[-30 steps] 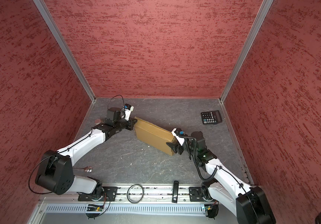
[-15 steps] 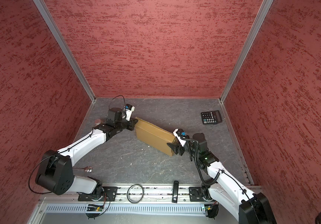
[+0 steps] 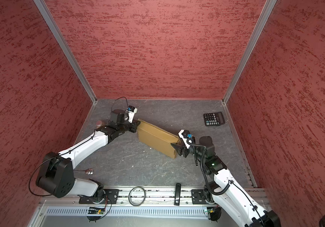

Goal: Fold the paper box
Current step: 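Release the box's near end with the right gripper and lift away, then lower the right gripper onto the box's near end and grip it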

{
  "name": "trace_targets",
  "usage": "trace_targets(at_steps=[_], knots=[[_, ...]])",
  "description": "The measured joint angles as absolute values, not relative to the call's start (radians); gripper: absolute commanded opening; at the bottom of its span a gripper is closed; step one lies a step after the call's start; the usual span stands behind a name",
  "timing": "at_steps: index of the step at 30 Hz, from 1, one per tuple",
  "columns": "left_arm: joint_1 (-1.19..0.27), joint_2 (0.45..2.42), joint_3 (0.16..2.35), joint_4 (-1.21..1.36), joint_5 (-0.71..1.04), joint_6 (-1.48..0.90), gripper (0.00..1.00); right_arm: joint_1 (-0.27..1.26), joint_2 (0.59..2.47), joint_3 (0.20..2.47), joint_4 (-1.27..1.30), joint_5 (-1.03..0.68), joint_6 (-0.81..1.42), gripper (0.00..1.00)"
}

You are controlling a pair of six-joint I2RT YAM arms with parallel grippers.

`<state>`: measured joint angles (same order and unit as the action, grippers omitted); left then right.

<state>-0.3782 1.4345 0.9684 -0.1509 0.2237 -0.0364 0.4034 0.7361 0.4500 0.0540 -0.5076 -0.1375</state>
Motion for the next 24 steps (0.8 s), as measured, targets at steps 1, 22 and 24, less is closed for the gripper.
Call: trace_targets(at_steps=[1, 22, 24], knots=[[-0.379, 1.435, 0.968, -0.15, 0.223, -0.036, 0.0, 0.403, 0.732, 0.466, 0.046, -0.507, -0.131, 0.64], [-0.402, 1.39, 0.932, -0.149, 0.197, -0.04, 0.0, 0.404, 0.821, 0.772, -0.33, -0.371, 0.281, 0.45], [-0.403, 1.388, 0.931, -0.149, 0.194, -0.04, 0.0, 0.404, 0.814, 0.781, -0.389, -0.362, 0.31, 0.45]])
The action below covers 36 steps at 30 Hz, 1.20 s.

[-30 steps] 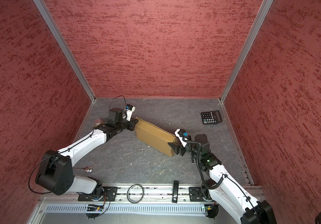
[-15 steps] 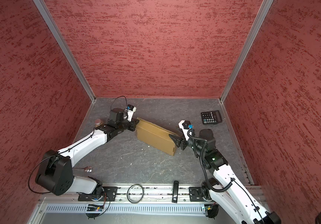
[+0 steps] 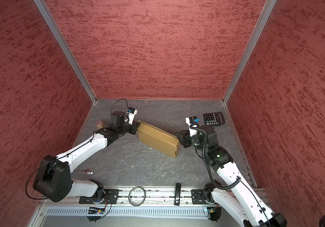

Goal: Fold the paper box
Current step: 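Lower the right gripper onto the box's near end and grip it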

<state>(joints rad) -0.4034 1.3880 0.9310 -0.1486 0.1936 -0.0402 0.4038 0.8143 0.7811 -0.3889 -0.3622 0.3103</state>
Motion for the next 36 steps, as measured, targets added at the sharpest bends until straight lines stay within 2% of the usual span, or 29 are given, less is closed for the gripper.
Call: trace_targets(at_steps=[8, 23, 36], knots=[[-0.408, 1.38, 0.921, -0.147, 0.182, -0.04, 0.0, 0.404, 0.789, 0.78, -0.558, -0.354, 0.39, 0.41], [-0.412, 1.376, 0.898, -0.107, 0.17, -0.04, 0.0, 0.429, 0.837, 0.73, -0.568, -0.406, 0.45, 0.27], [-0.412, 1.376, 0.885, -0.08, 0.163, -0.04, 0.0, 0.462, 0.881, 0.73, -0.517, -0.411, 0.457, 0.27]])
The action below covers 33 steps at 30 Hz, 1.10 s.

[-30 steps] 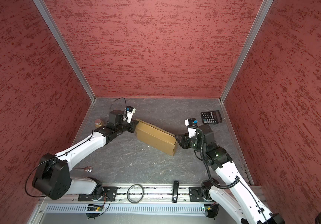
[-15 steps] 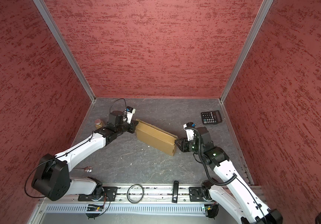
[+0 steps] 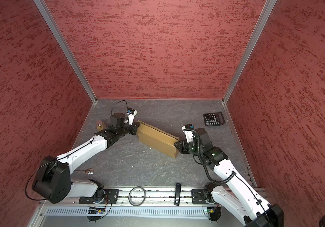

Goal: Fold the paper box
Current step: 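Lower the right gripper onto the box's near end and grip it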

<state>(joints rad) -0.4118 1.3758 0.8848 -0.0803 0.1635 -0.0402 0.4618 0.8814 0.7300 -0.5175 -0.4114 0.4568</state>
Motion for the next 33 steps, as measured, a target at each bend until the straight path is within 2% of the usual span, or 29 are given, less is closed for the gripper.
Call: trace_targets(at_steps=[33], knots=[[-0.415, 1.376, 0.864, -0.036, 0.157, -0.047, 0.0, 0.484, 0.896, 0.777, -0.526, -0.34, 0.447, 0.26]])
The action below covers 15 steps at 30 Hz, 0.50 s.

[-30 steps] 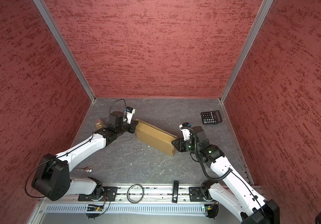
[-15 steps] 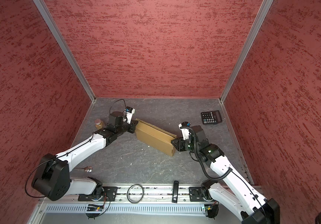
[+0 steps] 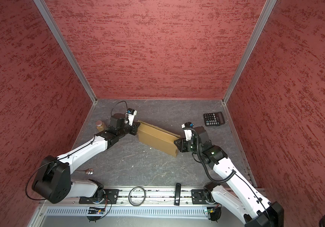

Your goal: Fold the paper box

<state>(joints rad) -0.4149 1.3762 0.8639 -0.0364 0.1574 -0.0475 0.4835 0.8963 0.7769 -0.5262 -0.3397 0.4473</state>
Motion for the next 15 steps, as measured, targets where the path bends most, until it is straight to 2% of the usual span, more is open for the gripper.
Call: trace_targets(at_steps=[15], knots=[[-0.414, 1.377, 0.874, -0.056, 0.16, -0.047, 0.0, 0.486, 0.893, 0.881, -0.666, -0.16, 0.411, 0.31]])
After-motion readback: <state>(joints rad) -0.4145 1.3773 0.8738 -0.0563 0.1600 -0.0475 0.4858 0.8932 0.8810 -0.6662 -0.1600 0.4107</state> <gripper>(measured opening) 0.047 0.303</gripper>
